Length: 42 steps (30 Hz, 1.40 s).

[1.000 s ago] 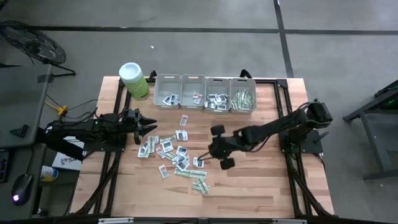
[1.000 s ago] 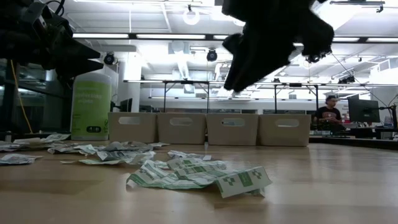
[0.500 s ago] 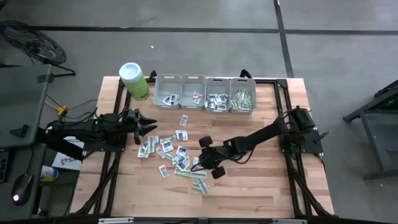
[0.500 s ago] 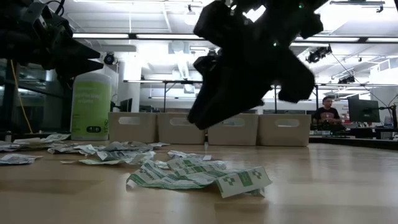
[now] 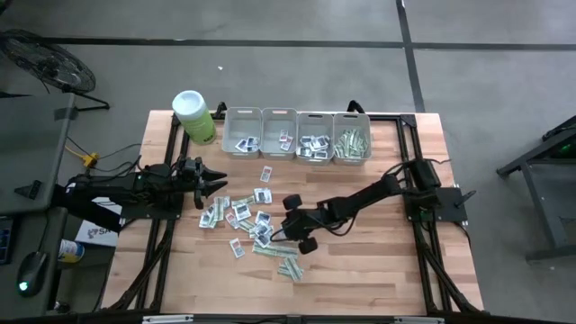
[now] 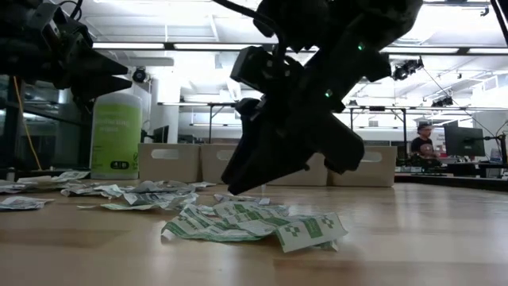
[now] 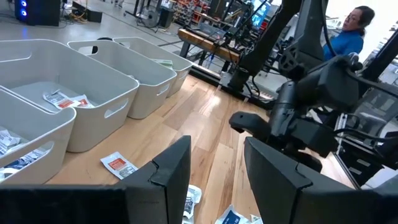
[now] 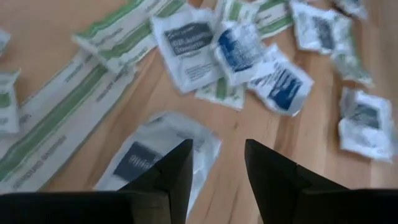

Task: Pick & Place First Aid Supplies
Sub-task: Put the towelette pack into the middle right gray bin

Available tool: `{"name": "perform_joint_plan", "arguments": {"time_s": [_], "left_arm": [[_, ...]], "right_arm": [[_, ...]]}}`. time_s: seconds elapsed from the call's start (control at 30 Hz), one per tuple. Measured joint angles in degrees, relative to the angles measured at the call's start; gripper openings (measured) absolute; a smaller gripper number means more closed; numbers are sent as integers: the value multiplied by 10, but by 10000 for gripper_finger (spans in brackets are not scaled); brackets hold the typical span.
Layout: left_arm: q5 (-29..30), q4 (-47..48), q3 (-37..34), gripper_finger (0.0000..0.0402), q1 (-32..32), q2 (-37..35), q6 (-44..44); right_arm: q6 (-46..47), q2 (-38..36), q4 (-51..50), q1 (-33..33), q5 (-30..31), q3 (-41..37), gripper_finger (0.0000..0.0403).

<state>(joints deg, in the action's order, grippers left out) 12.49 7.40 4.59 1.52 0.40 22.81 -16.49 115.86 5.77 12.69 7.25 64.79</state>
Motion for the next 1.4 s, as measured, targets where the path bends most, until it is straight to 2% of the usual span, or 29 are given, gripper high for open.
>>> {"name": "perform_joint_plan", "arguments": {"time_s": [0.5, 0.87, 1.4], "left_arm": [[0, 0, 0, 150, 0, 0, 0], [0, 0, 0, 150, 0, 0, 0], [0, 0, 0, 150, 0, 0, 0]], "right_arm": [[14, 20, 33, -3, -19, 1, 139], [78, 36, 22, -5, -17, 3, 138], [212, 34, -72, -7, -50, 3, 55]]}}
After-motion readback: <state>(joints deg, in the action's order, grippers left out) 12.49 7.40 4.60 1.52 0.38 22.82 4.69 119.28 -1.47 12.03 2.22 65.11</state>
